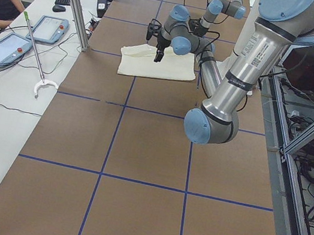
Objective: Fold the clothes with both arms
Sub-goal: 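Fold the grasped edge over the shirt away from the robot with the right gripper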
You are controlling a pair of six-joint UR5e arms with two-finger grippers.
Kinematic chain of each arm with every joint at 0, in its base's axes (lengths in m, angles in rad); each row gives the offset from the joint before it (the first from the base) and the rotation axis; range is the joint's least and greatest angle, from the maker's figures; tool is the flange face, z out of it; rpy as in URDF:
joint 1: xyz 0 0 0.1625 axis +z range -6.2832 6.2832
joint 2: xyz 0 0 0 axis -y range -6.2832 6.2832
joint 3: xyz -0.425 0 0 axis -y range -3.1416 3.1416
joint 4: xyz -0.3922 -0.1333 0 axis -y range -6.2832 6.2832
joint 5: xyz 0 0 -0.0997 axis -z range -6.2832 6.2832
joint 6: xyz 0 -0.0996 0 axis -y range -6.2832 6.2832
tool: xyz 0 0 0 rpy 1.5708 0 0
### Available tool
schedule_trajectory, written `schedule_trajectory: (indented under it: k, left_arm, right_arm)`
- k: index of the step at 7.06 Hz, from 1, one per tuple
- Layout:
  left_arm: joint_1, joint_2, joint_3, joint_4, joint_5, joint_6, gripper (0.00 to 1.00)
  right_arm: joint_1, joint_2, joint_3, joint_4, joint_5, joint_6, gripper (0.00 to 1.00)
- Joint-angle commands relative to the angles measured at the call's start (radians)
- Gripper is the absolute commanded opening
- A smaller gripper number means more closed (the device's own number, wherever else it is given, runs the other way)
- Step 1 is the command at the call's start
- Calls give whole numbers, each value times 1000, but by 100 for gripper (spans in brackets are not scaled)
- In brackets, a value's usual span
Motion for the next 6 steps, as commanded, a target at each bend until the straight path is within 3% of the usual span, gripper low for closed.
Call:
schedule_trajectory:
  k: [1,5,6]
  left_arm:
    - [0,-1,1,-1,-3,2,100]
    - [-2,8,1,-1,-4,11,100]
    - [0,8,3,-2,-4,11,100]
  right_arm:
    - [85,82,-56,0,5,-44,100]
    - [235,346,-355,7,39,-165,99]
    - [233,352,-397,45,45,-172,99]
